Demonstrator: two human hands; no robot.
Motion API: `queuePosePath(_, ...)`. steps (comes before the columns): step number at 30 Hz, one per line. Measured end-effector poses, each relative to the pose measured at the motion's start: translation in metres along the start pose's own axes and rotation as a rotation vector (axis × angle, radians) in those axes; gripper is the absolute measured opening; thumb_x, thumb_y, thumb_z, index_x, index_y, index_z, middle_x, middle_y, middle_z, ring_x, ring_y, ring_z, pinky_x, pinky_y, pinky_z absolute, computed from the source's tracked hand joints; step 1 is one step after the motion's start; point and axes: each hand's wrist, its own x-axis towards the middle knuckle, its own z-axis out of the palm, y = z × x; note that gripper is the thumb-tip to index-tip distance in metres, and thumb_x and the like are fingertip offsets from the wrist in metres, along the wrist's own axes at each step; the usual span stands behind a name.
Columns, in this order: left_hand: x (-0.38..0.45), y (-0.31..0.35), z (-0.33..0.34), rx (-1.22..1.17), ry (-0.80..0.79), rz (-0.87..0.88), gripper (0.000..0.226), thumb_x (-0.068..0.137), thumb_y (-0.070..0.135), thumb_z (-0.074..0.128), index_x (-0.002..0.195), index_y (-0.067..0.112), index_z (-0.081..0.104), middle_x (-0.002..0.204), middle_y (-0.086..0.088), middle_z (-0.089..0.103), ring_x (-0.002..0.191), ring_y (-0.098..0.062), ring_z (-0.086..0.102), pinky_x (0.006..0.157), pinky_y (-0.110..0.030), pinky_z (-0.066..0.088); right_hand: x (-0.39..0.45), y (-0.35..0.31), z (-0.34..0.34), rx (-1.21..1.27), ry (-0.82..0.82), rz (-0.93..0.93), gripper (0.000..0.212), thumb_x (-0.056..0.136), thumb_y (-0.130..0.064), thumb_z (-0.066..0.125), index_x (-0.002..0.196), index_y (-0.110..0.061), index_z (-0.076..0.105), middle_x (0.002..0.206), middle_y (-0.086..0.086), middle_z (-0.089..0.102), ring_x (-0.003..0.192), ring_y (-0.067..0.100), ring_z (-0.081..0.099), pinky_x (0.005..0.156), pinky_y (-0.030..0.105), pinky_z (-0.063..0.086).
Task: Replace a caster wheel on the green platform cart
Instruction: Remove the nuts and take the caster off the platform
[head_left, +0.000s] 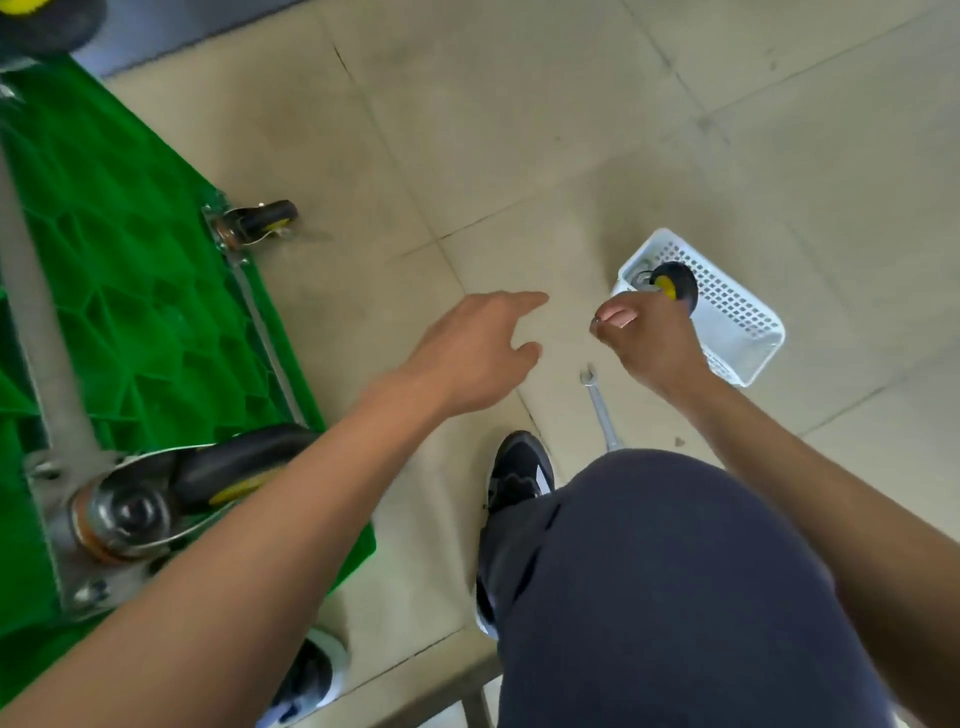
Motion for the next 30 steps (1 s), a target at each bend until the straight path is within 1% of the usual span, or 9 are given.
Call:
queuePosePath(2, 0.010, -0.001, 0.017, -0.012, -0.041, -0.009, 0.057, 0.098, 0.032, 0.054, 0.152, 0.032, 0.036, 0.156, 0.007, 0.040, 0.145, -0.016, 0.035, 0.117, -0.040, 0.033, 0.001, 0.031, 0.020, -0.052, 0.004, 0.056, 0.004, 0.087, -0.023, 0.068, 0.086, -0.024, 0.072, 0.086, -0.004, 0.071, 0.085, 0.017, 0.065, 0.073, 0.029, 0.047)
queuePosePath(4, 0.019, -0.003, 0.034, -0.029, -0.088, -0.019, 0.058, 0.098, 0.032, 0.054, 0.153, 0.032, 0.036, 0.157, 0.007, 0.039, 0.145, -0.015, 0.035, 0.118, -0.038, 0.032, 0.001, 0.057, 0.044, -0.098, 0.003, 0.084, 0.007, 0.087, -0.023, 0.066, 0.087, -0.024, 0.072, 0.087, -0.003, 0.071, 0.085, 0.020, 0.065, 0.074, 0.031, 0.050)
queuePosePath(7, 0.027, -0.011, 0.059, -0.074, -0.153, -0.059, 0.060, 0.097, 0.032, 0.056, 0.153, 0.033, 0.035, 0.157, 0.008, 0.038, 0.144, -0.013, 0.035, 0.118, -0.038, 0.032, 0.002, 0.087, 0.080, -0.176, -0.030, 0.066, 0.012, 0.092, -0.021, 0.061, 0.096, -0.020, 0.073, 0.095, 0.002, 0.071, 0.093, 0.025, 0.063, 0.076, 0.033, 0.051)
queuePosePath(11, 0.037, -0.025, 0.087, -0.124, -0.208, -0.116, 0.060, 0.094, 0.035, 0.056, 0.151, 0.036, 0.038, 0.155, 0.011, 0.042, 0.141, -0.010, 0.039, 0.116, -0.039, 0.036, 0.001, 0.112, 0.114, -0.245, -0.036, 0.076, 0.014, 0.094, -0.018, 0.058, 0.100, -0.018, 0.071, 0.102, 0.006, 0.069, 0.101, 0.028, 0.060, 0.073, 0.032, 0.044)
queuePosePath(15, 0.044, -0.036, 0.103, -0.114, -0.249, -0.146, 0.059, 0.093, 0.034, 0.055, 0.151, 0.036, 0.038, 0.155, 0.010, 0.042, 0.142, -0.011, 0.039, 0.116, -0.039, 0.036, 0.002, 0.129, 0.134, -0.302, -0.053, 0.132, 0.019, 0.096, -0.014, 0.053, 0.105, -0.015, 0.070, 0.104, 0.009, 0.068, 0.102, 0.029, 0.059, 0.075, 0.035, 0.047)
queuePosePath(23, 0.045, -0.043, 0.112, -0.139, -0.286, -0.172, 0.057, 0.095, 0.034, 0.052, 0.150, 0.039, 0.037, 0.156, 0.011, 0.040, 0.142, -0.011, 0.039, 0.115, -0.036, 0.036, -0.004, 0.153, 0.151, -0.358, -0.054, 0.175, 0.021, 0.094, -0.002, 0.051, 0.104, -0.011, 0.068, 0.105, 0.009, 0.063, 0.105, 0.029, 0.054, 0.069, 0.033, 0.040)
queuePosePath(25, 0.043, -0.042, 0.109, -0.148, -0.282, -0.176, 0.057, 0.096, 0.034, 0.052, 0.151, 0.039, 0.037, 0.156, 0.010, 0.039, 0.139, -0.014, 0.043, 0.113, -0.036, 0.039, -0.006, 0.152, 0.152, -0.360, -0.060, 0.179, 0.021, 0.092, 0.001, 0.052, 0.104, -0.010, 0.066, 0.106, 0.009, 0.061, 0.104, 0.030, 0.053, 0.068, 0.033, 0.041)
queuePosePath(27, 0.040, -0.039, 0.103, -0.159, -0.274, -0.194, 0.057, 0.097, 0.034, 0.052, 0.151, 0.039, 0.036, 0.157, 0.009, 0.038, 0.129, -0.022, 0.055, 0.107, -0.038, 0.046, -0.009, 0.149, 0.152, -0.360, -0.073, 0.185, 0.024, 0.091, 0.001, 0.054, 0.108, -0.011, 0.065, 0.111, 0.009, 0.059, 0.107, 0.029, 0.052, 0.069, 0.035, 0.043)
queuePosePath(30, 0.033, -0.036, 0.093, -0.182, -0.261, -0.197, 0.058, 0.096, 0.033, 0.054, 0.151, 0.038, 0.037, 0.156, 0.007, 0.040, 0.127, -0.019, 0.056, 0.107, -0.037, 0.045, -0.013, 0.140, 0.147, -0.334, -0.079, 0.187, 0.025, 0.093, -0.004, 0.056, 0.115, -0.011, 0.065, 0.118, 0.009, 0.059, 0.112, 0.028, 0.053, 0.075, 0.038, 0.048)
